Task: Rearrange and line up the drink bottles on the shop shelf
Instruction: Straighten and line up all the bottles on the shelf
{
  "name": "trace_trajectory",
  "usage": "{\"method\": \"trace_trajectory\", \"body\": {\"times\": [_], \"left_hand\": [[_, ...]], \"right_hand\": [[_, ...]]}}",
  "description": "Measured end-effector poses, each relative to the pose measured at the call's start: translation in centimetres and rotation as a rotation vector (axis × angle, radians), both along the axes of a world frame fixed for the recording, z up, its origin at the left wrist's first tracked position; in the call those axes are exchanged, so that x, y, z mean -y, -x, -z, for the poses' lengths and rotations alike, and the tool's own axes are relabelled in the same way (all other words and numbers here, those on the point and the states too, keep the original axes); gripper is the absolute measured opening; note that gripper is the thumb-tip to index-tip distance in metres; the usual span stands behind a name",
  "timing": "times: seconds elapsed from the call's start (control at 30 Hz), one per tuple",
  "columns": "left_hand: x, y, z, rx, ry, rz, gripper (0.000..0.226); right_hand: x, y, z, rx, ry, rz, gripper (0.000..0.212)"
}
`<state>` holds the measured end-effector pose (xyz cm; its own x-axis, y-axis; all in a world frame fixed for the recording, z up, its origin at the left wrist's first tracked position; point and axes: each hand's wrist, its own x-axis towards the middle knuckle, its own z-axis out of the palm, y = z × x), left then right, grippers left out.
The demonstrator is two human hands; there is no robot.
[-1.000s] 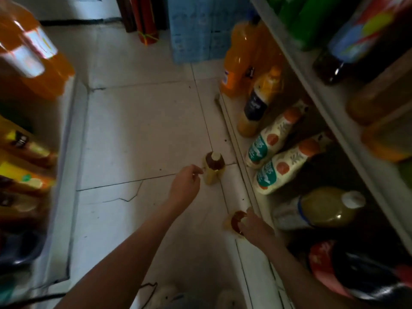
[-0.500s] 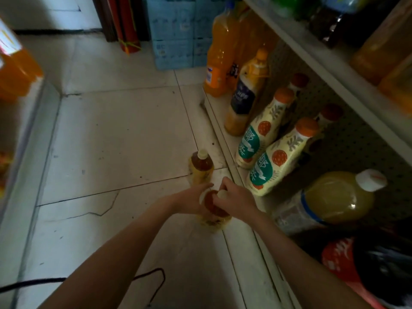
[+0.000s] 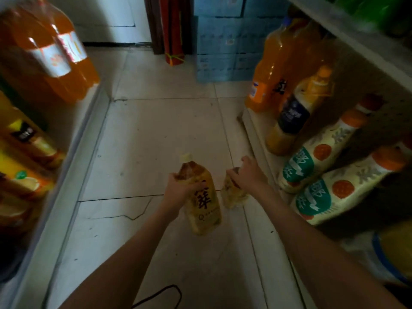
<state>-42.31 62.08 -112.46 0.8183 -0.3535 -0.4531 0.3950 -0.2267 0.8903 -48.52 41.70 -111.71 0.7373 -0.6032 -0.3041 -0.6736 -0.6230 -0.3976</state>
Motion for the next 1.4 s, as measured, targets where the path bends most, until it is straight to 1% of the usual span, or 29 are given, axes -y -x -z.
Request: {"method": "trace_trajectory", "body": {"times": [0.07,0.13,0.2,0.27,0.33,0.37,0.4,0.43,0.5,0.53,0.63,0.73,0.87,0.93,1.0,1.07,1.1,1.17,1.23,1.27,1.37,1.4], "left_hand": [[-1.4,-1.2,0.2,-0.051,0.01,-0.075,0.068],[-2.6,-2.2,0.2,-0.093,0.042,-0.126,0.071],[-3.5,-2.8,0.1,-0.134,0.073,-0.191,0.082],[-4.0,-3.1,-0.7,-0.148,0.096,-0.241,0.088],[-4.1,-3.3,-2.7,-0.154,0.108,-0.273,0.098],[-4.1,-3.4,-4.1,-0.162,0.113,-0.279,0.1],[-4.1,-3.3,-5.3,-0.156,0.132,-0.275,0.097],[-4.1,-3.4,-6.8,-0.138,0.14,-0.261,0.085],[-4.4,-3.6,-11.5,-0.132,0.132,-0.227,0.056],[-4.4,-3.4,-13.8,-0.135,0.135,-0.216,0.05],[-4.1,-3.5,-22.1,-0.131,0.158,-0.192,0.045],[-3.9,-4.5,-32.0,-0.119,0.228,-0.129,0.044],[-4.0,-6.9,-46.9,-0.05,0.297,-0.002,0.03],[-3.8,-8.3,-53.0,-0.025,0.328,0.029,0.03],[-3.2,-10.0,-60.0,0.016,0.351,0.088,0.034],[-2.3,-11.6,-67.1,0.059,0.356,0.151,0.042],[-1.9,-12.4,-70.9,0.084,0.364,0.187,0.042],[-0.6,-13.8,-77.0,0.153,0.425,0.259,0.026],[0.8,-15.3,-82.0,0.239,0.475,0.315,0.02],[1.8,-16.1,-84.4,0.268,0.499,0.339,0.021],[5.3,-18.8,-91.2,0.362,0.552,0.459,0.041],[6.6,-19.5,-93.0,0.394,0.561,0.507,0.043]], "right_hand": [[-0.2,-0.8,1.5,-0.025,0.193,0.008,0.055],[0.3,-1.2,2.1,-0.028,0.261,0.071,0.045],[0.6,-1.2,2.5,-0.035,0.228,0.109,0.044],[0.4,-1.2,2.7,-0.026,0.226,0.052,0.038],[-0.4,-0.9,1.8,-0.026,0.209,0.054,0.038],[-0.9,-0.6,0.8,-0.024,0.184,0.09,0.039],[-1.5,-0.2,-0.1,-0.013,0.167,0.128,0.038],[-2.0,0.0,-1.8,-0.002,0.15,0.144,0.035],[-3.4,-0.1,-7.3,0.014,0.103,0.138,0.028],[-4.2,-0.1,-10.0,0.036,0.076,0.13,0.026],[-5.6,0.0,-20.2,0.11,-0.013,0.135,0.022],[-5.9,0.4,-30.6,0.225,-0.09,0.165,0.017],[-6.1,-0.4,-46.1,0.436,-0.16,0.073,0.015],[-5.8,-1.2,-52.6,0.519,-0.175,0.033,0.016],[-4.8,-2.3,-59.9,0.578,-0.157,0.022,0.016],[-4.2,-3.7,-67.3,0.656,-0.113,0.006,0.015],[-4.1,-4.4,-71.0,0.69,-0.084,-0.001,0.014],[-3.5,-5.7,-77.2,0.764,-0.035,-0.005,0.014],[-2.6,-6.9,-82.1,0.844,0.02,-0.007,0.015],[-1.8,-7.4,-84.5,0.887,0.053,0.005,0.016],[0.8,-8.9,-91.0,1.008,0.147,0.014,0.018],[1.5,-9.5,-92.8,1.026,0.177,-0.001,0.019]]}}
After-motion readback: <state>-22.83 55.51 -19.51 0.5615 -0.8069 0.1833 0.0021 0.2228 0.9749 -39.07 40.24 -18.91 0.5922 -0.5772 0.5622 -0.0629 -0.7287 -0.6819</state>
